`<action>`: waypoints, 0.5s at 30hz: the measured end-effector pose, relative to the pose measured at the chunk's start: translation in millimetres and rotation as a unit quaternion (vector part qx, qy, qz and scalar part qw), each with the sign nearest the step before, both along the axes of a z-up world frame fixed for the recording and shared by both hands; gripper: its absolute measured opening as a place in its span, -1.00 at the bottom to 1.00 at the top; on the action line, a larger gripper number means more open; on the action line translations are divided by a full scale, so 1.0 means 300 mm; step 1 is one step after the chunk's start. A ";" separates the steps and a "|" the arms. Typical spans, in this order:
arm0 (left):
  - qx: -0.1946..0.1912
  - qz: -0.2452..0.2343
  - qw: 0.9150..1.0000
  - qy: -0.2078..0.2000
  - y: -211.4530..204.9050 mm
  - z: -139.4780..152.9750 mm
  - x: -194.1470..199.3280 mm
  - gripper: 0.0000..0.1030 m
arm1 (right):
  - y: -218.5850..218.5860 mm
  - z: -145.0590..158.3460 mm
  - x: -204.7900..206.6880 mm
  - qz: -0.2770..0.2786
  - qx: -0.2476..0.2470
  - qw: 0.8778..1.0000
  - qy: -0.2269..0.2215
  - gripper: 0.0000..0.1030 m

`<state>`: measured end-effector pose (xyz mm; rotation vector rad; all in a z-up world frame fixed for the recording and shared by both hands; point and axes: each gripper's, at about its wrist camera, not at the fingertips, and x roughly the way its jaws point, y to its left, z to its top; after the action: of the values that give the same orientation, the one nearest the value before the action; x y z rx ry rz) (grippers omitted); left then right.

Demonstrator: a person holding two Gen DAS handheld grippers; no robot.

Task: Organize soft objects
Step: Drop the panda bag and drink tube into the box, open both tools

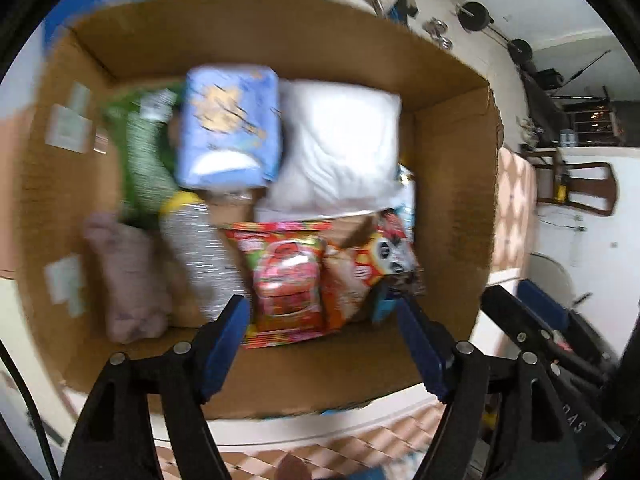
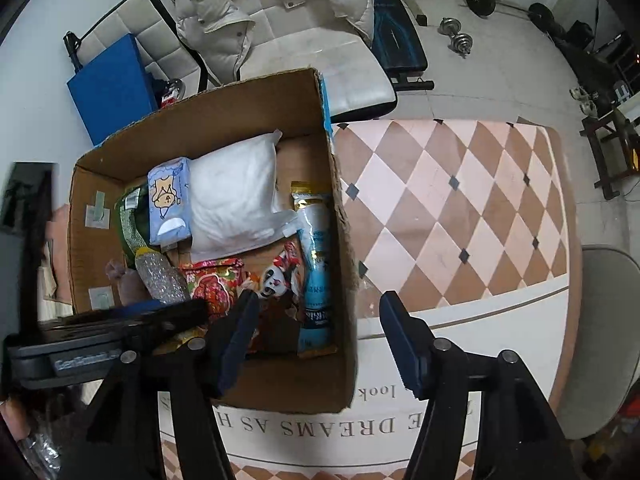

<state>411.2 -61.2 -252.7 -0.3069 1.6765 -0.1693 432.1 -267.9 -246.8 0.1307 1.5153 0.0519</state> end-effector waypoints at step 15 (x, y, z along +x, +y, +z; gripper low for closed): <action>0.161 0.016 0.978 -0.131 0.105 0.149 -0.151 0.97 | 0.126 0.046 -0.149 0.067 -0.057 0.996 -0.012 1.00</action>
<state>365.8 -29.7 -207.9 -0.0619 1.4083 0.0838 387.4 -229.9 -233.0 -0.0633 1.4973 0.0746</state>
